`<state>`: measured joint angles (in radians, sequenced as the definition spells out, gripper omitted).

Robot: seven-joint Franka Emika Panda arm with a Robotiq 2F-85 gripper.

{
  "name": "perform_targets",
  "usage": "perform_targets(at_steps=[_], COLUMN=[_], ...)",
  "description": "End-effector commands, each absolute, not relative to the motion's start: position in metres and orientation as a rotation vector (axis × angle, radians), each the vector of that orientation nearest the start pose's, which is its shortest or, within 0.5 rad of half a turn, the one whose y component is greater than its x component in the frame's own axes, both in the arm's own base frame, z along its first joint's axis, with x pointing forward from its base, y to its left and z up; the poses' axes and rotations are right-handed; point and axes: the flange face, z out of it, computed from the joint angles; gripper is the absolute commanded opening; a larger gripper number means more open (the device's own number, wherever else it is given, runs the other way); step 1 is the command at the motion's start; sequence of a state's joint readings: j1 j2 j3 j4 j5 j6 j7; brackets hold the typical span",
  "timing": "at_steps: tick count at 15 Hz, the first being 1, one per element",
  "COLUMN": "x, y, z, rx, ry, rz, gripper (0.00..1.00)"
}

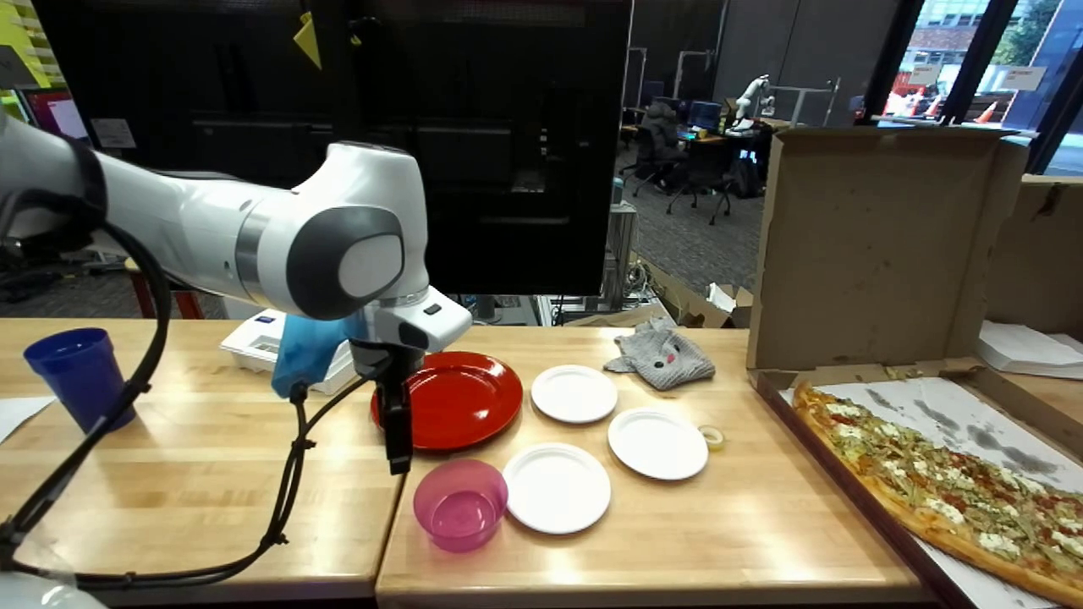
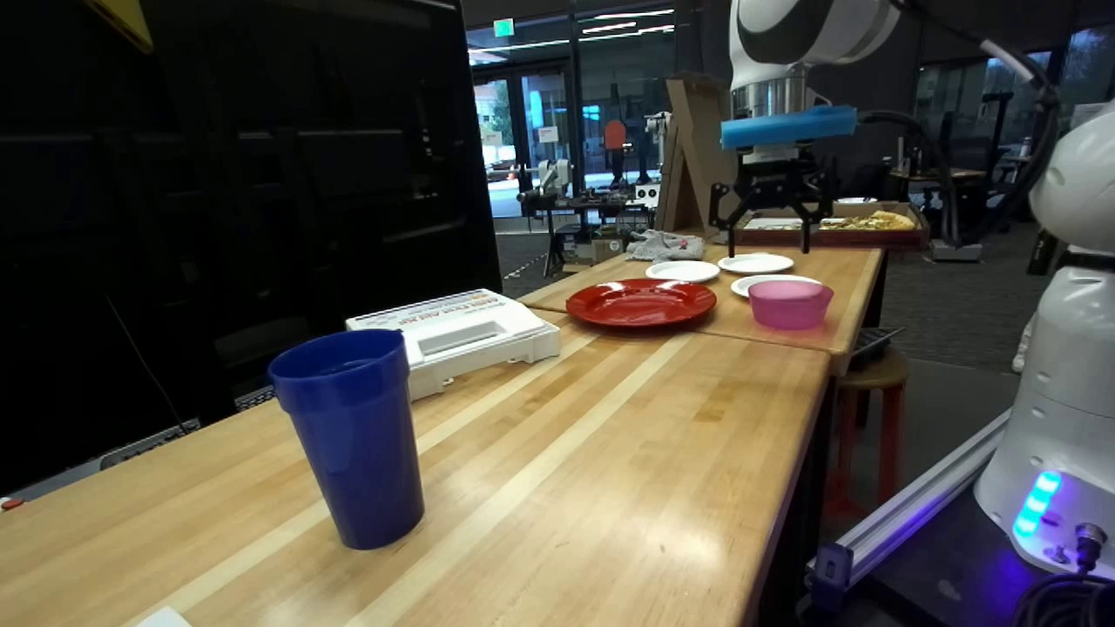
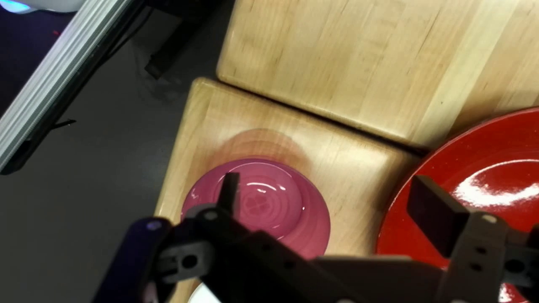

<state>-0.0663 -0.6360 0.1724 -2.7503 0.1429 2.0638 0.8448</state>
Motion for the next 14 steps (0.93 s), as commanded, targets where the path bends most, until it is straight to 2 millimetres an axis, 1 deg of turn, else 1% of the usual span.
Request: perform_targets(at_steps=[1, 5, 6, 7, 11, 14], x=[0.335, 0.338, 0.343, 0.343, 0.344, 0.342], y=[0.004, -0.038, -0.052, -0.063, -0.100, -0.124], z=[0.390, 0.393, 0.398, 0.399, 0.407, 0.407], rx=[-2.765, -2.618, -2.573, -2.539, -2.435, -2.338], ry=[1.407, 1.535, 1.569, 1.590, 1.672, 1.758], rz=[0.064, -0.050, -0.080, -0.105, -0.231, -0.284], gripper=[1.00, 1.00, 1.00, 1.00, 1.00, 1.00])
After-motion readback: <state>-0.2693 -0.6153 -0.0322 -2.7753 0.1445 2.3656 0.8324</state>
